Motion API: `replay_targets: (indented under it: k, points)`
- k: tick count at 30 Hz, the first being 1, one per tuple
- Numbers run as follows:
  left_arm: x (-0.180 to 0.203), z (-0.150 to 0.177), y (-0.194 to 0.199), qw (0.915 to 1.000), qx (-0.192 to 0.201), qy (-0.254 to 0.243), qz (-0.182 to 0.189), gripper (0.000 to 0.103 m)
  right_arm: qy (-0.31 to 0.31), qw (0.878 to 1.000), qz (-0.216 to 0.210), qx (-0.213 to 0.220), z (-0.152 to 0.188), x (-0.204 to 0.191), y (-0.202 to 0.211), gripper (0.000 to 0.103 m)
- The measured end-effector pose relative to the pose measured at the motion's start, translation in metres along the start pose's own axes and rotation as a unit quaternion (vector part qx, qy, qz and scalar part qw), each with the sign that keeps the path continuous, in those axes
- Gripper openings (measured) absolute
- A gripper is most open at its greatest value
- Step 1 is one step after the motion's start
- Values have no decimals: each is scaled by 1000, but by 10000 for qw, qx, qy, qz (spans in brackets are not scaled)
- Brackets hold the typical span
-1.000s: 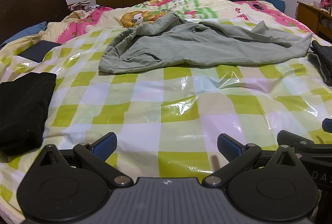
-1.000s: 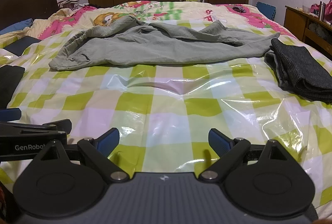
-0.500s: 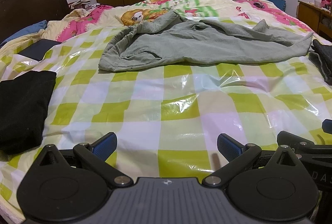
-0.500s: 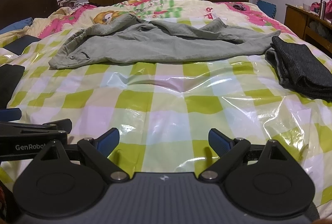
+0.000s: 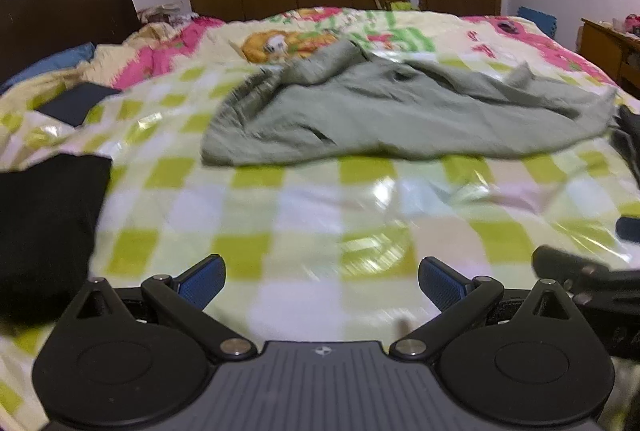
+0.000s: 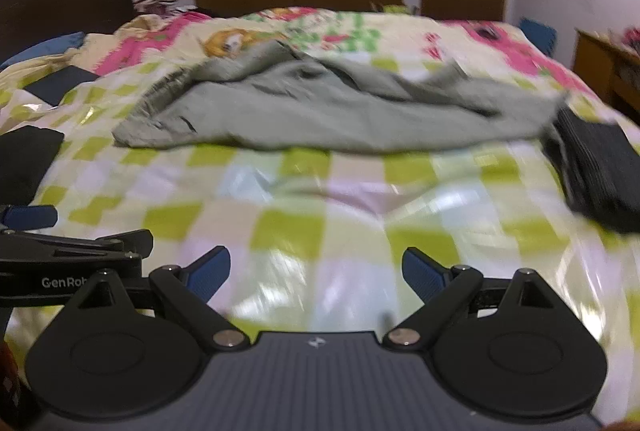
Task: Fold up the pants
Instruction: 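Reach both tools to the grey-green pants and grasp the waistband edges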
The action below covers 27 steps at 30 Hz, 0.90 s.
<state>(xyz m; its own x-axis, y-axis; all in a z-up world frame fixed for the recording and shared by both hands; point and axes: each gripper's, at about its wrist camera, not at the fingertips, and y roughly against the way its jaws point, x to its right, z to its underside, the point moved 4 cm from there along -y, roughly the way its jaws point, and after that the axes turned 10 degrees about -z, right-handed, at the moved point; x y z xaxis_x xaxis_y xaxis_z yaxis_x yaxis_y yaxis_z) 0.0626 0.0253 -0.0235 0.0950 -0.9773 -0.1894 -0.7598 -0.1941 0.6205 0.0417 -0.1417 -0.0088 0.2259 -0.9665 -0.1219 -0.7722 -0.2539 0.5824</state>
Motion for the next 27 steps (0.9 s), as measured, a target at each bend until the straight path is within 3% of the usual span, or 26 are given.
replay_targets:
  k: [5,9,16,19,22,24,26,27]
  points:
    - [-34,-29,-39,9996,111,77,-262,103,159,9988,-415,-193,-33,-9,-39,93]
    - [-56,-53,-82,9990,229,-6,-391,103,759,9953,-563,-226,-60,-19,-85,93]
    - [-68,-81,-151,9984,364,-382,-222,103,1907,9767,-901,-397,-85,-40,-157,92]
    - [-64,-81,-179,9982,198,-561,20,103,2134,9689,-1071,-647,-88,-43,-181,91]
    - [-65,-75,-192,9983,-17,-426,403,92,2306,9612,-1222,-899,-83,-45,-195,88]
    - [-68,-77,-191,9981,19,-479,388,81,2381,9567,-1345,-992,-80,-46,-197,85]
    - [-71,-80,-189,9977,19,-571,374,55,2530,9518,-1391,-1033,-80,-46,-199,83]
    - [-74,-81,-190,9976,-39,-558,411,52,2564,9503,-1412,-1062,-81,-45,-199,78]
